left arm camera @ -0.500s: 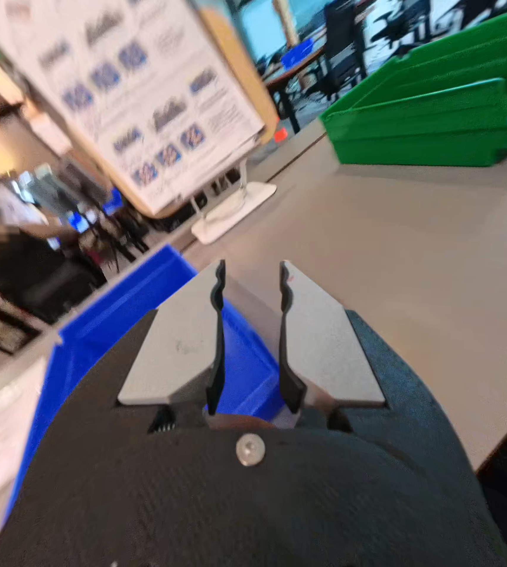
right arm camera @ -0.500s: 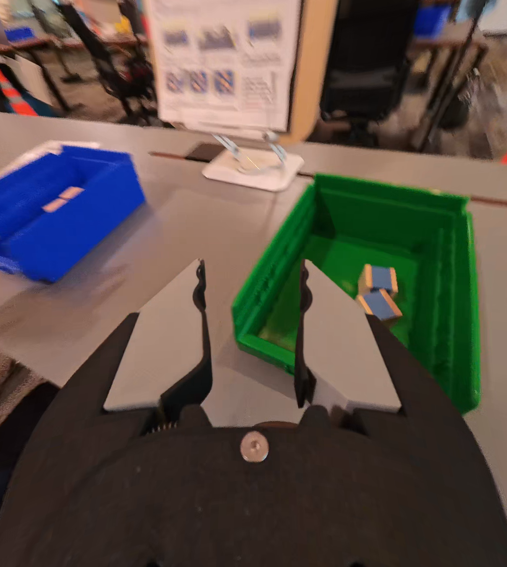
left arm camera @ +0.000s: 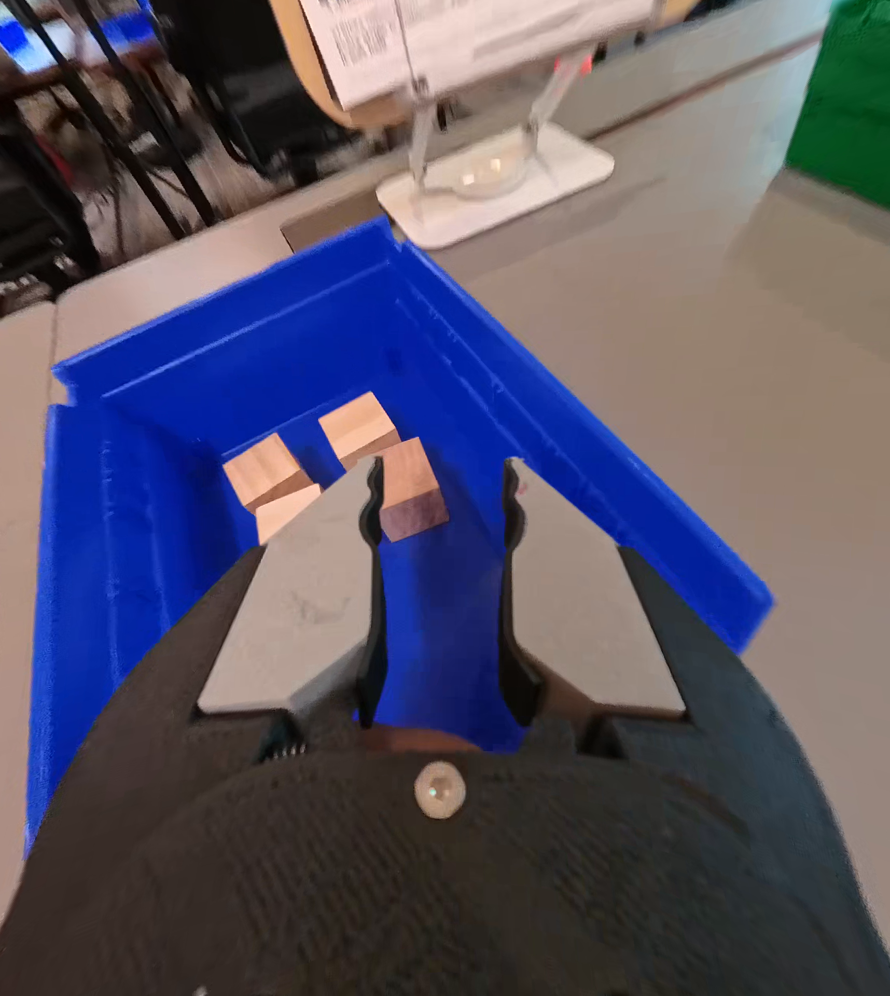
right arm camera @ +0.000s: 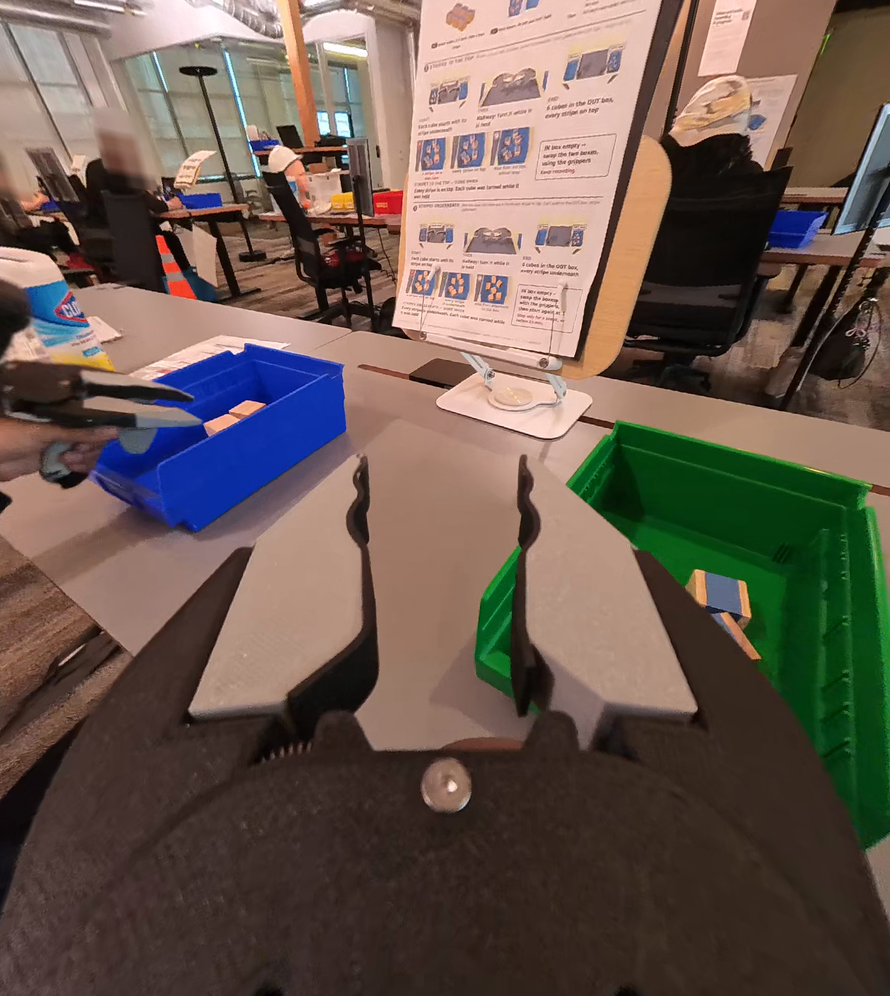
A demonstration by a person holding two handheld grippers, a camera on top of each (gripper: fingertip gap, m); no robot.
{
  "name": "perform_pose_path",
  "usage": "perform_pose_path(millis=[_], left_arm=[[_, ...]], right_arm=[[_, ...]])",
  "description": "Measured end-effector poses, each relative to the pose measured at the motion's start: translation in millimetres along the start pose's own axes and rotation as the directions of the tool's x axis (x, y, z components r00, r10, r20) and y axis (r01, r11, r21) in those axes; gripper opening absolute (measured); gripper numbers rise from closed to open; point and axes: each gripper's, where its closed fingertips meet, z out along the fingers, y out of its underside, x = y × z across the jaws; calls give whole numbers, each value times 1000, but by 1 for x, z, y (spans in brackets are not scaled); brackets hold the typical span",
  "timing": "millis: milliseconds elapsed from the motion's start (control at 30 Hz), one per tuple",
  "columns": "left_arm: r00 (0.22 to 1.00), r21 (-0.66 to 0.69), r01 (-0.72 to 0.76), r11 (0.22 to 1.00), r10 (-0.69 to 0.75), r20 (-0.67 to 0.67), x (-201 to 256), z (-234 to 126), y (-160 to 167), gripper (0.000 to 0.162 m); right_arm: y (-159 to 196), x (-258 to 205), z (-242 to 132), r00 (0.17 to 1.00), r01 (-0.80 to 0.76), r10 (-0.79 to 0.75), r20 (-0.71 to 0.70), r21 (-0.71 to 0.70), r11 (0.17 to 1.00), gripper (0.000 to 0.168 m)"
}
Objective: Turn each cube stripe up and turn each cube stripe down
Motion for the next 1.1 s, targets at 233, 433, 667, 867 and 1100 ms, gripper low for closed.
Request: perform_pose_path(millis=[233, 433, 667, 867, 1100], left_arm=[[999, -361, 43, 931, -45, 3, -20, 69, 42, 52], [997, -396, 6, 918, 24, 70, -33, 86, 43, 38], [990, -427, -43, 903, 96, 103, -38, 80, 42, 47], [998, -533, -27, 845, 57, 39, -37, 81, 68, 50], [997, -486, -74, 871, 76, -14, -34, 89, 65, 46]], right_arm=[[-12, -5, -7, 999, 39, -38, -9, 48, 998, 50], [-15, -5, -12, 999, 50, -49, -14, 59, 997, 49], [-20, -4, -18, 998, 57, -55, -23, 76, 996, 49], [-19, -4, -19, 998, 54, -52, -24, 75, 996, 49], [-15, -2, -16, 997, 74, -72, -40, 60, 995, 49]])
